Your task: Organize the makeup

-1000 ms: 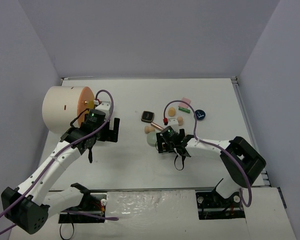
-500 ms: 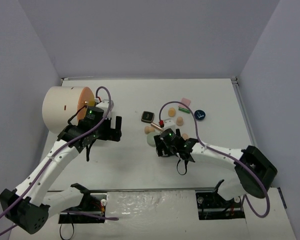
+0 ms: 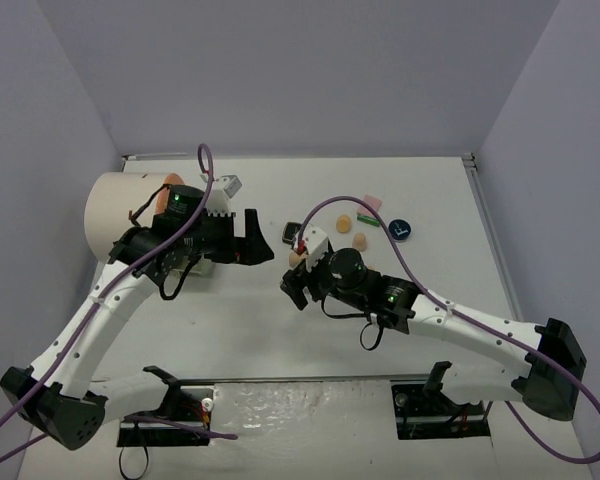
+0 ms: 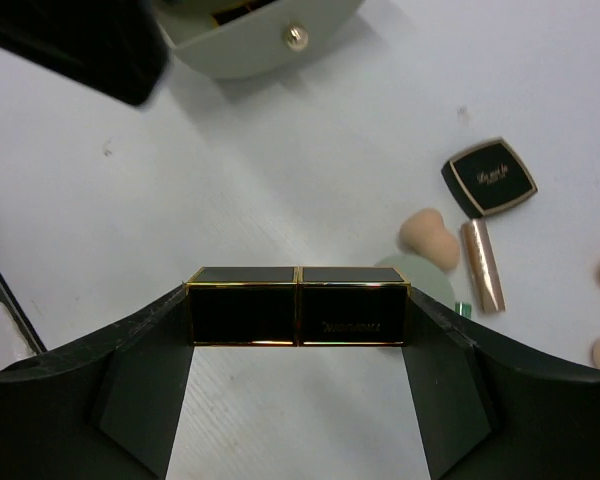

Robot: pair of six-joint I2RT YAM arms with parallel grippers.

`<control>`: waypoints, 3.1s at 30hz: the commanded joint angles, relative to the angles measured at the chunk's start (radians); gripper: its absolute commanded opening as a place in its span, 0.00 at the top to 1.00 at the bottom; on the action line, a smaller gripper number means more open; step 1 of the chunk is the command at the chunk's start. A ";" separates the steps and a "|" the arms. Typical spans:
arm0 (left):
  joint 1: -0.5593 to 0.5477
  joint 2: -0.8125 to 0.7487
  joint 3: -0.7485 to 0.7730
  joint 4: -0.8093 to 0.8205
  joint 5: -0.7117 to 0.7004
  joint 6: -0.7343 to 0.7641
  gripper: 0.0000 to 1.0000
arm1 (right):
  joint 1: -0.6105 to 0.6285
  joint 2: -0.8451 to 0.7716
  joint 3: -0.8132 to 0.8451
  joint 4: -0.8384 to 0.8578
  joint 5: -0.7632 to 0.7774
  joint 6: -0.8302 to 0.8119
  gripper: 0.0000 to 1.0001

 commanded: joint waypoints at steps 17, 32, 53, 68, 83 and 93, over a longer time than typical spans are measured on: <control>-0.016 0.058 0.010 0.101 0.205 -0.164 0.13 | 0.005 0.031 0.123 0.227 -0.147 -0.138 0.75; -0.016 0.056 -0.033 0.154 0.225 -0.192 0.69 | 0.005 0.051 0.116 0.261 -0.141 -0.146 0.72; 0.004 0.087 0.076 -0.066 -0.178 0.025 1.00 | -0.006 -0.004 0.079 0.167 -0.022 -0.121 0.00; 0.121 0.397 0.219 -0.017 -0.807 0.327 0.99 | -0.060 -0.223 -0.102 0.040 0.247 -0.019 0.00; 0.184 0.585 0.248 0.043 -0.821 0.338 0.65 | -0.143 -0.236 -0.135 -0.012 0.234 0.060 0.00; 0.189 0.564 0.228 0.058 -0.810 0.337 0.42 | -0.164 -0.219 -0.124 -0.052 0.238 0.098 0.00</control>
